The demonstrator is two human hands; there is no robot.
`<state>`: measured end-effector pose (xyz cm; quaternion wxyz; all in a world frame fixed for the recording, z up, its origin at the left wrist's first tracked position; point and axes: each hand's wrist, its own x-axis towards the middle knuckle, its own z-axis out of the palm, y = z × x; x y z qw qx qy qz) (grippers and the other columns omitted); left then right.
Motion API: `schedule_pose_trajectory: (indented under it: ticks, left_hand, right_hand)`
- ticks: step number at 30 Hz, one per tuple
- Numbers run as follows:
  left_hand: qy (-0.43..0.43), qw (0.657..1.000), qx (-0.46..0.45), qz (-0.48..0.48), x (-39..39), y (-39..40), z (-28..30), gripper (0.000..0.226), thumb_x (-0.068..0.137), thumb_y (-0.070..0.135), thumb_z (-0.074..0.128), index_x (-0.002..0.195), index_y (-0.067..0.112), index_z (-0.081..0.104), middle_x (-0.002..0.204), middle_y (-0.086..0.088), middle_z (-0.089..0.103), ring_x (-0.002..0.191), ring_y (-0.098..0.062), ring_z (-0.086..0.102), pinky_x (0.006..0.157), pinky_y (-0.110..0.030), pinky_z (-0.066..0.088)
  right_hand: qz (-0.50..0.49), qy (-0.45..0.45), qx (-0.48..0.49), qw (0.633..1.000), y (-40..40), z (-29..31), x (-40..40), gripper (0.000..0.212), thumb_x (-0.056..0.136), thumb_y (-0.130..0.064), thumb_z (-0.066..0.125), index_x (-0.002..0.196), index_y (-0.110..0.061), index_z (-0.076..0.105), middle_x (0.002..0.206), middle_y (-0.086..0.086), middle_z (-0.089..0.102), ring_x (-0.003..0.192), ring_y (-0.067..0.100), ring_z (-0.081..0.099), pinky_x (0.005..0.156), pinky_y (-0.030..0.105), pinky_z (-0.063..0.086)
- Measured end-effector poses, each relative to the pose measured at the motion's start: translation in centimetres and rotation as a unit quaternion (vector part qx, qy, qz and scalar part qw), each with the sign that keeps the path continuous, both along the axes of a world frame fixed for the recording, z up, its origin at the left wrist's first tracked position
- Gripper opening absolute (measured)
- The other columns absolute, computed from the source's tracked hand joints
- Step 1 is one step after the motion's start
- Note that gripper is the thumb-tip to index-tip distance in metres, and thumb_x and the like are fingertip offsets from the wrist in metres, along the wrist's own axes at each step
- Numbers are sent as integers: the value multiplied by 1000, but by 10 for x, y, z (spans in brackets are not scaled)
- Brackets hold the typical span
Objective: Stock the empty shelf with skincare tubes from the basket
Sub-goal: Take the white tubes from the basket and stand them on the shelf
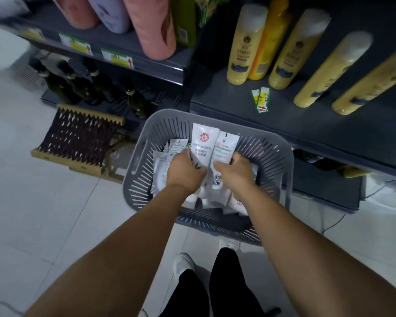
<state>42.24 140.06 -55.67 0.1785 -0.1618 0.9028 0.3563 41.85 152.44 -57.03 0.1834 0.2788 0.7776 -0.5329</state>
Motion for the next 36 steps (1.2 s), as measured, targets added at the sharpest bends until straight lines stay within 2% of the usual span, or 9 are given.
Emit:
schedule_pose_trajectory:
  ticks: [2,5,8,11,15,20,26,31,36]
  left_hand:
    - [33,999,33,4,0,-4,28,25,77,21,72,90,9,54,79,-1,59,67,-15,54,53,-18,39]
    - [81,994,76,-2,-3,-9,75,31,77,19,73,99,8,56,84,-2,65,76,-18,62,67,-29,52]
    - [127,986,109,-19,-8,-10,123,33,79,16,73,106,15,54,79,7,60,70,-7,56,60,-17,43]
    - [181,974,134,-31,-15,-6,171,40,77,16,74,113,16,57,94,3,68,82,-11,62,73,-25,51]
    - [238,956,162,-57,-25,6,227,42,76,14,76,114,16,58,101,7,67,87,-10,63,77,-24,49]
    - [304,933,167,-96,-40,24,290,41,77,14,76,115,18,60,110,6,69,89,-7,62,76,-20,45]
    - [350,913,173,-117,-64,53,347,43,77,20,76,117,21,58,107,9,68,88,-7,63,80,-29,53]
    - [359,906,184,-128,-89,84,372,40,80,19,75,116,21,58,97,14,60,82,-3,55,59,-8,37]
    - [362,908,174,-123,-135,127,379,40,80,19,74,116,20,57,111,7,66,90,-6,58,65,-13,40]
  right_hand:
    - [11,46,3,999,1,33,2,26,87,-19,64,113,-17,63,101,-5,66,88,14,63,78,28,50]
    - [19,118,5,993,6,85,7,23,90,-24,62,112,-19,62,99,-5,66,87,13,64,77,29,51]
    - [16,192,2,981,12,135,8,18,89,-23,62,107,-21,61,96,-8,68,88,11,66,79,33,55]
    - [-4,271,-3,963,16,188,6,21,89,-16,63,106,-27,58,90,-22,62,83,-6,60,73,20,51]
    - [-39,332,23,942,27,248,1,23,85,-15,67,97,-33,58,97,-12,68,92,9,66,86,40,54]
    - [-75,397,36,914,51,312,-3,24,84,-15,67,104,-28,60,104,-7,70,95,11,67,89,42,54]
    - [-114,443,50,888,85,361,-23,21,84,-17,68,102,-26,61,103,-8,71,95,8,67,89,41,55]
    - [-118,458,52,880,113,380,-48,21,85,-18,67,89,-37,58,98,-13,69,95,7,66,89,42,55]
    - [-141,467,71,870,155,387,-90,21,86,-18,66,87,-37,57,95,-16,68,92,5,65,89,40,54]
